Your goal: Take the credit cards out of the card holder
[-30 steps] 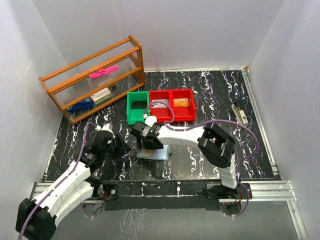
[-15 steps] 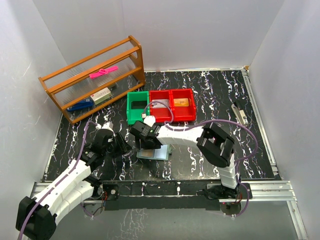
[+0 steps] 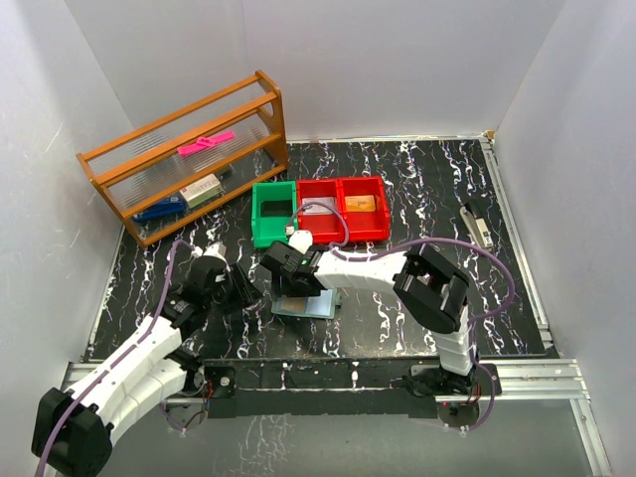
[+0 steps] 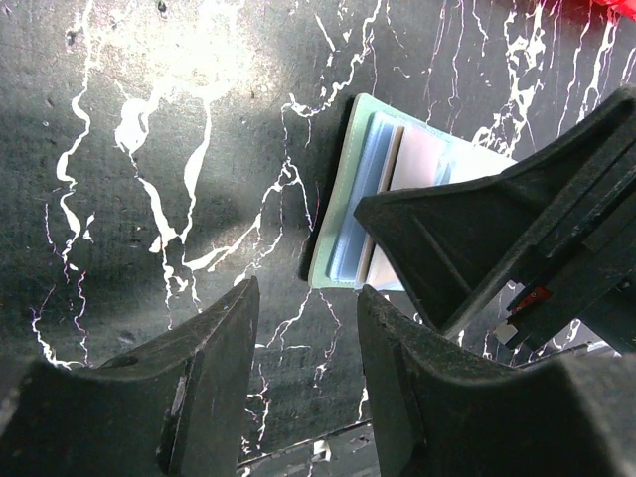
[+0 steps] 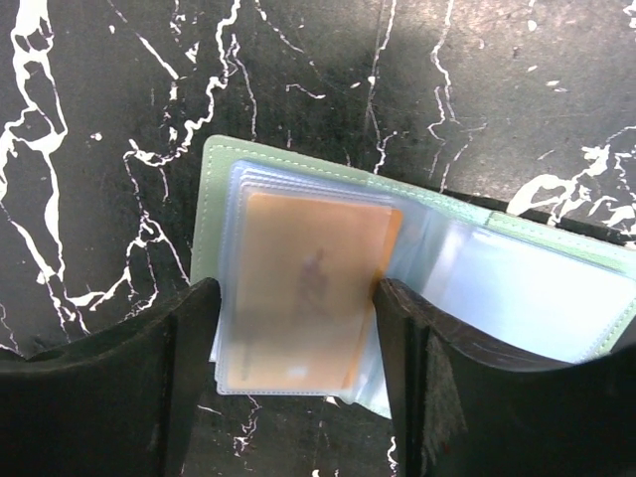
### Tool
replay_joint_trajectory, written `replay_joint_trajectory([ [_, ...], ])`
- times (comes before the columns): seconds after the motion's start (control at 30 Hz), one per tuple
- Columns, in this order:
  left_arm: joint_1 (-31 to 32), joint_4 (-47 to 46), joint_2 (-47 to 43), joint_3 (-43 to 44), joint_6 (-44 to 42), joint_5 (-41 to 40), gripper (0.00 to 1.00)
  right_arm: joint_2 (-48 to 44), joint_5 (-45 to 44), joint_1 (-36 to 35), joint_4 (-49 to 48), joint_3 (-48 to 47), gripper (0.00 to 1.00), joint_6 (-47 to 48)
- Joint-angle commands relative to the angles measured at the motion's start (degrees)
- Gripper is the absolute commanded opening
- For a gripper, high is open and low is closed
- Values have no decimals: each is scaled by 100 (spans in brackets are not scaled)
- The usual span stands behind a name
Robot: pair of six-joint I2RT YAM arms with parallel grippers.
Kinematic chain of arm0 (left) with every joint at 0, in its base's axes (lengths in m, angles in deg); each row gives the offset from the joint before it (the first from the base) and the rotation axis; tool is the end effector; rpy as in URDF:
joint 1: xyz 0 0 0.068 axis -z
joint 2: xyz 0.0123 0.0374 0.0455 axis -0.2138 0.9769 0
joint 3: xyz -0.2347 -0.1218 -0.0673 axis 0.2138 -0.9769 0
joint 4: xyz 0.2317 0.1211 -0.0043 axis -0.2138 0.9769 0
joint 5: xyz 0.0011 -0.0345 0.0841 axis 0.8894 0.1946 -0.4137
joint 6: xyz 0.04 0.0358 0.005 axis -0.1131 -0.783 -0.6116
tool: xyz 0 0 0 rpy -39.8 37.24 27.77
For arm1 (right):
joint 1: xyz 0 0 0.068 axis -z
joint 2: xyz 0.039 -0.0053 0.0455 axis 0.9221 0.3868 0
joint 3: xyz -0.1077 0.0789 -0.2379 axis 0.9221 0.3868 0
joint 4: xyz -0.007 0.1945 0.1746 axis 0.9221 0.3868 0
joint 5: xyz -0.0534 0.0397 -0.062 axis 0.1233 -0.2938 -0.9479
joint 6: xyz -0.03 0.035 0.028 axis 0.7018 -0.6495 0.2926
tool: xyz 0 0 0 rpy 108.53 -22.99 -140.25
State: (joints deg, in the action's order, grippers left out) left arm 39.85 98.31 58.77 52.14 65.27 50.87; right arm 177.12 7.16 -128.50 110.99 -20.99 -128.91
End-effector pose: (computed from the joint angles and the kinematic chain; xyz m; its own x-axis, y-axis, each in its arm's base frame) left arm 0.1453 -0.0778 0.1941 -0.7480 -0.4325 -0.5033 -0.0706 0.8060 -0.5877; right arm 0.2006 0.3451 0.1701 -0.9070 -0.0090 -0.4210 -0.0814 0.9846 0.1544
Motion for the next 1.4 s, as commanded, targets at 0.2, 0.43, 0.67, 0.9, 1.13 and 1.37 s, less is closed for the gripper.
replay_joint_trajectory([
  [0.2, 9, -492, 167, 117, -197, 714, 44, -231, 289, 135, -403, 741, 50, -88],
  [0.43, 4, -1325, 646, -84, -463, 1903, 45, -642, 865, 344, -1326, 1439, 45, -116],
  [0.67, 11, -2121, 1158, -222, -456, 2633, 47, -840, 1335, 562, -1788, 1880, 46, -186],
  [0.9, 22, -2177, 1518, -98, -571, 2689, 47, -814, 1306, 582, -1714, 1880, 50, -189],
  [1.13, 35, -2390, 1790, -47, -649, 2797, 47, -790, 1323, 582, -1727, 1902, 50, -186],
  [1.37, 44, -2066, 1625, 150, -710, 2362, 47, -740, 1355, 596, -1728, 1892, 50, -169],
])
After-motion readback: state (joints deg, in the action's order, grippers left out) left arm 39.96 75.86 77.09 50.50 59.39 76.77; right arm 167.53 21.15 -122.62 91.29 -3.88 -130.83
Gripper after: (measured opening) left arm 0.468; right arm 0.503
